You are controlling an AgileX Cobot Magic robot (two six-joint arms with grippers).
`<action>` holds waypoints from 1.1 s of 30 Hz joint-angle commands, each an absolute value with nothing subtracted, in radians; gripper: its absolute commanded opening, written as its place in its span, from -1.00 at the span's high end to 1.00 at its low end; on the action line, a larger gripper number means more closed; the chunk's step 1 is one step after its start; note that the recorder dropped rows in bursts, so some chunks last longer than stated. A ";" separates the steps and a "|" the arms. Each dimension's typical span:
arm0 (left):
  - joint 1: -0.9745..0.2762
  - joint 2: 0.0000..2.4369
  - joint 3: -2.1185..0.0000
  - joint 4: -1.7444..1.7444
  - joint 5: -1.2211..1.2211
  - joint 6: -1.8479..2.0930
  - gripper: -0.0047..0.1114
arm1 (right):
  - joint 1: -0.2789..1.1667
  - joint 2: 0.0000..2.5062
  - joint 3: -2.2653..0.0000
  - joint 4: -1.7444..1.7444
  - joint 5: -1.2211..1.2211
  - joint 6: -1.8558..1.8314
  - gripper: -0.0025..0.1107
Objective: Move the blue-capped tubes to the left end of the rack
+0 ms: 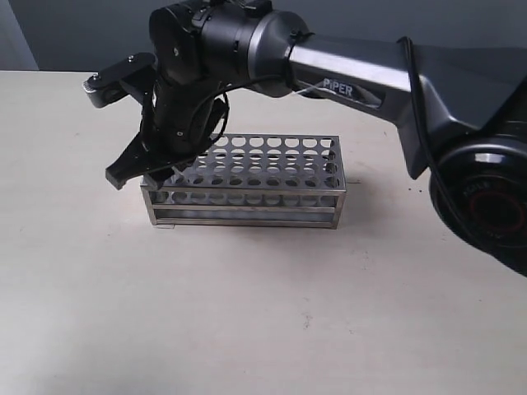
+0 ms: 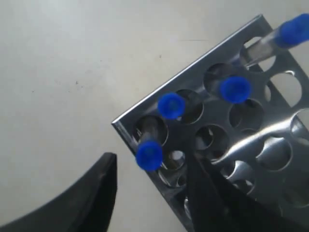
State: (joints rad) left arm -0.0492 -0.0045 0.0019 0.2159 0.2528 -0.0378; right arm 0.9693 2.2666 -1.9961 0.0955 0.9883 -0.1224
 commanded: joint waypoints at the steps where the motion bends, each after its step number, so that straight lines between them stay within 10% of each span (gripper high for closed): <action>1: -0.055 0.000 0.000 0.219 0.240 -0.041 0.91 | 0.968 2.213 -1.999 0.096 0.998 -0.118 0.17; 14: -0.055 0.000 0.000 0.219 0.240 -0.041 0.91 | 0.968 2.091 -1.999 0.105 1.059 -0.070 0.17; 21: -0.055 0.000 0.000 0.219 0.240 -0.041 0.91 | 1.015 1.948 -1.999 0.035 1.221 -0.063 0.97; 33: -0.055 0.000 0.000 0.219 0.240 -0.041 0.91 | 1.243 1.499 -1.818 -0.024 1.221 0.071 0.96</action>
